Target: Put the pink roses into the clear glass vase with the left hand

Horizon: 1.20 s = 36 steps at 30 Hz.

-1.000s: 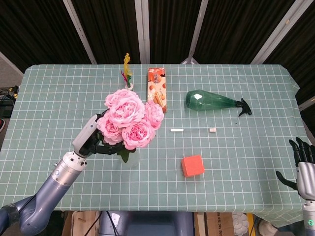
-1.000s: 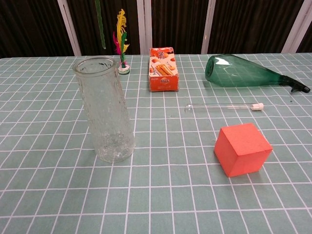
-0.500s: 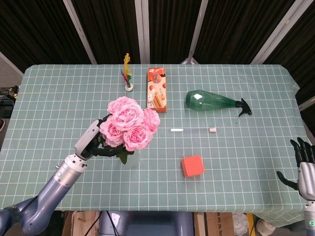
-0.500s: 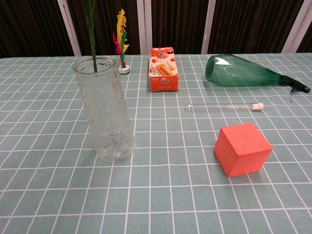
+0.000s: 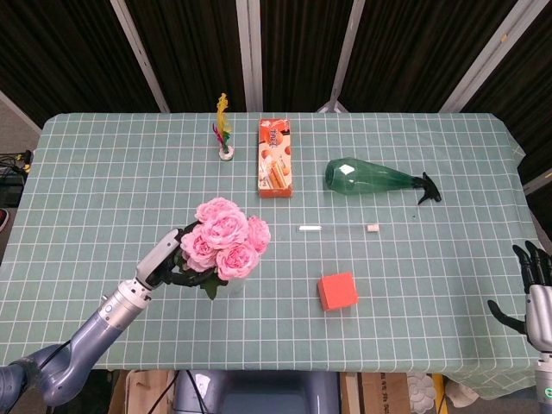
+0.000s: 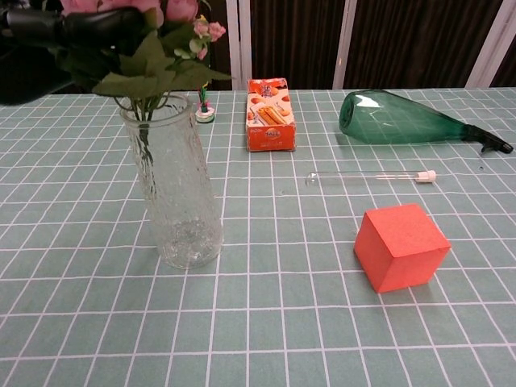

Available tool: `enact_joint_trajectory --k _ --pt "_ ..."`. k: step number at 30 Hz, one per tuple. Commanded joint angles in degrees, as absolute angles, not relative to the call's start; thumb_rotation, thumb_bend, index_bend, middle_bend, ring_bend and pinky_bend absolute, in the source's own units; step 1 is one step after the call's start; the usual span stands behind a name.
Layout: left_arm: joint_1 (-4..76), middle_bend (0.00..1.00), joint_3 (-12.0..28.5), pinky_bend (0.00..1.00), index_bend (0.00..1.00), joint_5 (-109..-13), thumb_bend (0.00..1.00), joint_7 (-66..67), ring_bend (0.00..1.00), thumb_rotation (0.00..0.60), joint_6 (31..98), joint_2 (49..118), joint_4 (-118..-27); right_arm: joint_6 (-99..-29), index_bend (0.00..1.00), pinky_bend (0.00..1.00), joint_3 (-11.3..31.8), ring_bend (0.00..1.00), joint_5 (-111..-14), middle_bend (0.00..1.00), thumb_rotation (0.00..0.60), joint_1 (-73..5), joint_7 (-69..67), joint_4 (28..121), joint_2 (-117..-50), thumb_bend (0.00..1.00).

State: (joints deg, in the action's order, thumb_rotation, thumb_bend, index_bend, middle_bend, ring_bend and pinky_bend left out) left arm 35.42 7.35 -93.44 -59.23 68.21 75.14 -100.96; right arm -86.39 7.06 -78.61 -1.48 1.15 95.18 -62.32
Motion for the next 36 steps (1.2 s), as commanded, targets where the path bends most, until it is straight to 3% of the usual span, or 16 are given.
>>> enact_joint_trajectory --k 1,7,16,30,36 --pt "34.97 0.29 5.86 0.30 0.22 -94.89 0.48 -61.04 0.22 0.600 69.11 75.85 -98.63 -86.52 0.11 0.00 7.07 0.02 -78.65 0.03 0.600 -1.39 1.08 95.21 -62.27 0.23" --pt "34.66 0.24 4.37 0.22 0.19 -95.42 0.44 -63.91 0.13 0.600 70.05 76.04 -95.26 -86.66 0.11 0.00 7.05 0.02 -78.78 0.03 0.600 -1.28 0.89 95.19 -62.26 0.23" --pt "36.43 0.11 2.72 0.05 0.08 -96.63 0.31 -65.29 0.00 0.600 67.75 74.30 -93.51 -86.67 0.11 0.00 7.08 0.02 -78.92 0.03 0.600 -1.32 0.98 95.21 -62.40 0.23" --pt "36.13 0.09 -1.18 0.04 0.06 -99.62 0.26 -68.43 0.00 0.600 69.41 66.04 -96.21 -86.75 0.12 0.00 6.95 0.02 -79.42 0.03 0.600 -1.40 1.43 95.37 -62.64 0.23" --pt "36.44 0.09 -1.00 0.04 0.06 -99.51 0.26 -71.61 0.00 0.600 70.66 64.56 -96.67 -86.78 0.12 0.00 6.89 0.02 -79.50 0.03 0.600 -1.38 1.58 95.40 -62.74 0.23"
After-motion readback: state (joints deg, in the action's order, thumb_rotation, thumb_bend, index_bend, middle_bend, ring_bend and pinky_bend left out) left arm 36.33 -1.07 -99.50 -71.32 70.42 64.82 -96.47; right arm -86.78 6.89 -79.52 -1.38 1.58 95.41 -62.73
